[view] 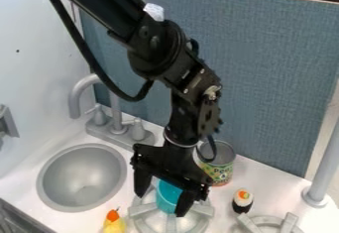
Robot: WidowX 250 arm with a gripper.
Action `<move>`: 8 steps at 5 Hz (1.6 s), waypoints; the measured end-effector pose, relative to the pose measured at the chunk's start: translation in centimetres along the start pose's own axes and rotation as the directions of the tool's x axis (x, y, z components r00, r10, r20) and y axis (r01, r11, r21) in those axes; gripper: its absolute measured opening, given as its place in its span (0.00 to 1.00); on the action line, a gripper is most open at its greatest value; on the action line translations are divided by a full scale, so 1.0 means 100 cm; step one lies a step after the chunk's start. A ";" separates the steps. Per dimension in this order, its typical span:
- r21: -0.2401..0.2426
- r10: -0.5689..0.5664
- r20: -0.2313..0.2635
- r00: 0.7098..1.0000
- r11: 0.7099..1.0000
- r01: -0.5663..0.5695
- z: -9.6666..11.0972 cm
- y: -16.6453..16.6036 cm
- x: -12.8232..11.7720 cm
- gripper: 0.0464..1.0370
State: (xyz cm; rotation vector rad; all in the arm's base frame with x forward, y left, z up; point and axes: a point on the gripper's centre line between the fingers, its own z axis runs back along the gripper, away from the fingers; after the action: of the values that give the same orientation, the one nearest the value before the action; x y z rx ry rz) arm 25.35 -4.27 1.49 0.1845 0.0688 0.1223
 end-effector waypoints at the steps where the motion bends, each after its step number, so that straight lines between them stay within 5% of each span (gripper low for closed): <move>1: 0.009 -0.006 -0.023 1.000 1.000 0.006 -0.007 0.000 -0.004 0.96; 3: -0.019 -0.040 -0.040 0.998 0.999 0.039 -0.042 0.056 -0.012 0.96; 4: -0.060 -0.058 -0.114 0.992 0.997 0.051 -0.075 0.070 -0.020 0.96; 6: -0.043 -0.088 -0.094 0.992 0.996 0.084 -0.108 0.072 -0.012 0.96; 8: -0.035 -0.042 -0.133 0.990 0.999 0.038 -0.132 0.072 -0.009 0.92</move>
State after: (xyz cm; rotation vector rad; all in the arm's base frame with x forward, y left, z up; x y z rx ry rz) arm 22.62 4.99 -10.10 0.1419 0.2041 0.0958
